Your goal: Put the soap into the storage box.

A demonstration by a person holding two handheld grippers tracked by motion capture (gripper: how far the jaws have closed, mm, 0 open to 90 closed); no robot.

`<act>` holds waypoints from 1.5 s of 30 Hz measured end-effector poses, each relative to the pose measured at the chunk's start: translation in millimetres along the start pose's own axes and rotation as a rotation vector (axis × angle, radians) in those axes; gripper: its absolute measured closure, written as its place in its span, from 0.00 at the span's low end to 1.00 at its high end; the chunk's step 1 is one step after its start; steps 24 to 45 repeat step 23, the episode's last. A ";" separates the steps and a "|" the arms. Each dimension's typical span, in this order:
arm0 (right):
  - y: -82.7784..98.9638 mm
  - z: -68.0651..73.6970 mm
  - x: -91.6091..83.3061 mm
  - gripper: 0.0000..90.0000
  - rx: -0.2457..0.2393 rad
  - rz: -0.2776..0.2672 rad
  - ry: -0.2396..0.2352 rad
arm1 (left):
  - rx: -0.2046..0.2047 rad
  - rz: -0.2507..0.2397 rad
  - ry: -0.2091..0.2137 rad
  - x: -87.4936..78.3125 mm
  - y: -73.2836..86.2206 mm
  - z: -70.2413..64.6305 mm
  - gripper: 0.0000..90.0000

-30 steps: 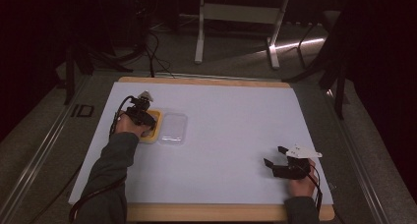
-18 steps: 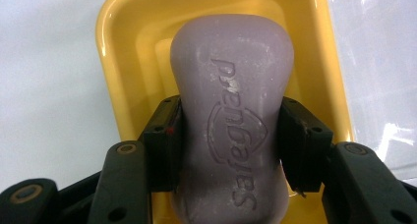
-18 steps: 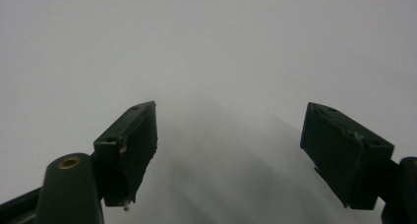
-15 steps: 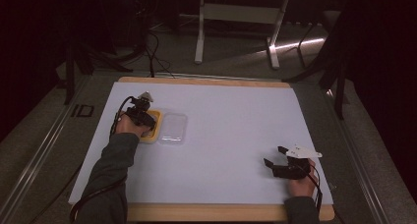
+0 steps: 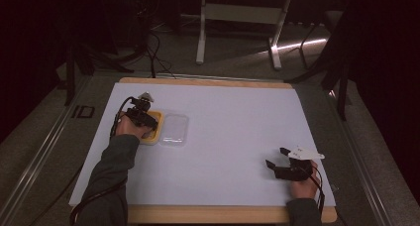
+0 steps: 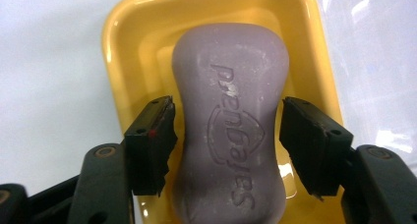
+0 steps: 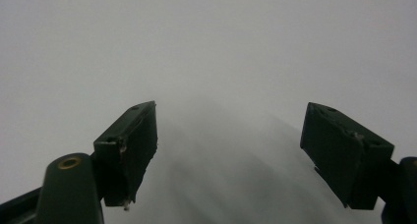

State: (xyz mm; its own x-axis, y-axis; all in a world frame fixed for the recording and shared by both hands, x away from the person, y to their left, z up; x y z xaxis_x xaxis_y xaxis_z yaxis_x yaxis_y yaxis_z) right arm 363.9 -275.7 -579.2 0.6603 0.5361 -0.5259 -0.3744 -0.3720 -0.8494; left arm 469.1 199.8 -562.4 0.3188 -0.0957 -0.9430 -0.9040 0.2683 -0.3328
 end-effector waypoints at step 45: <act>0.0 -0.2 -0.3 0.24 0.002 -0.001 0.001 | 0.141 -0.171 0.031 -29.1 -5.9 -35.2 0.32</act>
Point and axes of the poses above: each handheld gripper's, and its own axes: x roughly forward along the jaws, y roughly out of its underside, z roughly to its left, the point moved 8 cm from there along x, roughly forward along the jaws, and after that the axes turned 2 degrees about -z, right-handed, at the moved point
